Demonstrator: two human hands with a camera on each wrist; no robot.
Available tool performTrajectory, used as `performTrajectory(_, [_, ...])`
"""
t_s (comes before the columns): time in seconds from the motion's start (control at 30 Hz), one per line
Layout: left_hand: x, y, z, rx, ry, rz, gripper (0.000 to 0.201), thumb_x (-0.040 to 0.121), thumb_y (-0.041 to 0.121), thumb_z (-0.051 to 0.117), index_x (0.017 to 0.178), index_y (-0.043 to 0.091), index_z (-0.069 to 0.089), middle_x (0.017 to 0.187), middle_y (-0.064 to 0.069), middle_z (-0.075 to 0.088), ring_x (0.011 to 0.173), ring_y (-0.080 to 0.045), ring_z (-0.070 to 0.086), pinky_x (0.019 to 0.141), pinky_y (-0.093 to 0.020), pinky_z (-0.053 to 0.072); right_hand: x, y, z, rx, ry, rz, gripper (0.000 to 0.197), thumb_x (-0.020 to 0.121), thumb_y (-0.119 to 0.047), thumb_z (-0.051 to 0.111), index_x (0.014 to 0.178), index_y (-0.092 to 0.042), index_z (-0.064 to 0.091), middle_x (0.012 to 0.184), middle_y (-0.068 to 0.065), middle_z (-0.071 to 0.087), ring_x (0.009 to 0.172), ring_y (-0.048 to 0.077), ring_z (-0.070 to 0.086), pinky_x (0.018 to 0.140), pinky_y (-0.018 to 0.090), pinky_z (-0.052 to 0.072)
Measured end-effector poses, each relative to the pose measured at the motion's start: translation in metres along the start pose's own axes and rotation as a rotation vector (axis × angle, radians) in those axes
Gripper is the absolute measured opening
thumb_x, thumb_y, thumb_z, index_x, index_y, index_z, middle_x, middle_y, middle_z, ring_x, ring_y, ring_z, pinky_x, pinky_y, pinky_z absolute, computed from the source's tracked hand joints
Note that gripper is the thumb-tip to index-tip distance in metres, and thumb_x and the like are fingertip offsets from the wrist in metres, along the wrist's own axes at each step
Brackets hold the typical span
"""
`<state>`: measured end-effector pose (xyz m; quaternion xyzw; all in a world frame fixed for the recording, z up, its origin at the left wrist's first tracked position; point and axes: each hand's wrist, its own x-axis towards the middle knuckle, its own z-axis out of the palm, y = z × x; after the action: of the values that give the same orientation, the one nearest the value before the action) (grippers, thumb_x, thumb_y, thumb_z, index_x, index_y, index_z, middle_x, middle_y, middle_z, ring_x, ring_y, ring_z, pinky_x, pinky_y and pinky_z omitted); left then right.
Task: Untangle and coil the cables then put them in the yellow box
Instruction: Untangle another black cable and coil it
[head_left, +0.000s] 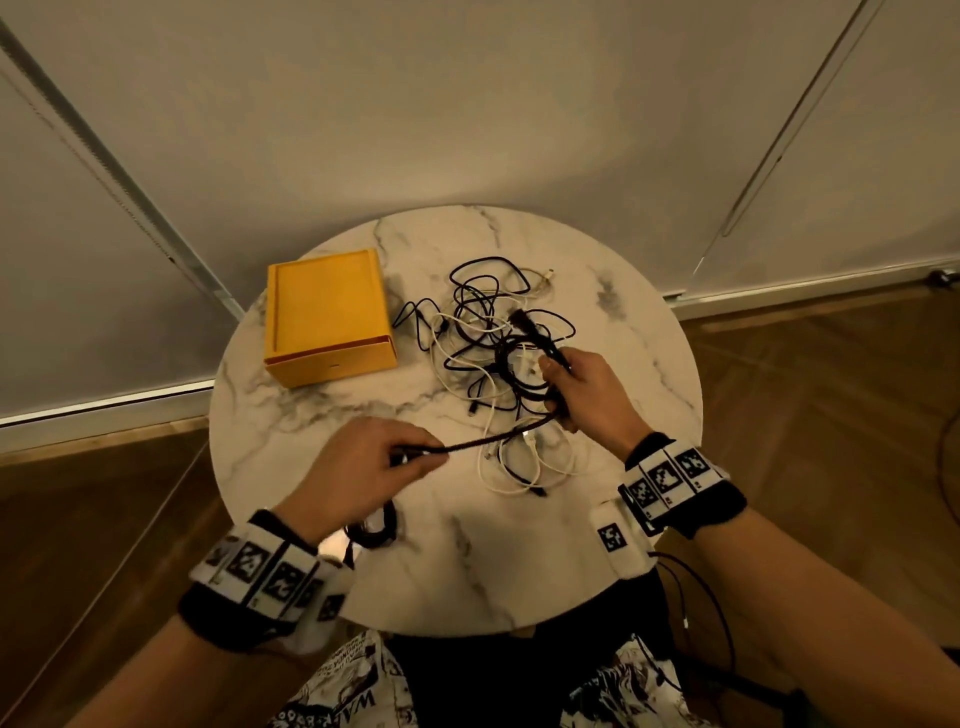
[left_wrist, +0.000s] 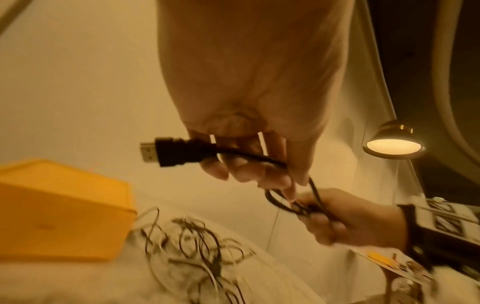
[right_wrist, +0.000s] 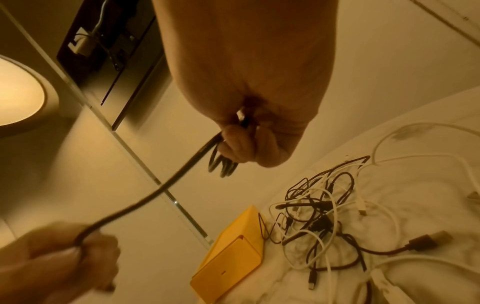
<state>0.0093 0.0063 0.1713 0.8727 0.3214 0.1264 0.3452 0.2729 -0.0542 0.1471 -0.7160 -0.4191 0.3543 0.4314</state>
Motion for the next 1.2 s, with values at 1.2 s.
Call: performTrajectory(1.2, [0.048,-0.03,-0.048,-1.136,-0.684,-0.483,0.059,0.084,0.053,0.053,0.119,0.008,0.066,0.087,-0.015,0.056,0.066,-0.018,0.055,0.054,-0.026,0.045,-0.039,-0.041,0.036,0.041,-0.617,-0.158,0.024,0.103,-0.022,0.044,0.083,-0.027,0.058,0.065,0.001,0.05,0.045,0.006,0.044,0.042,0.018,0.037])
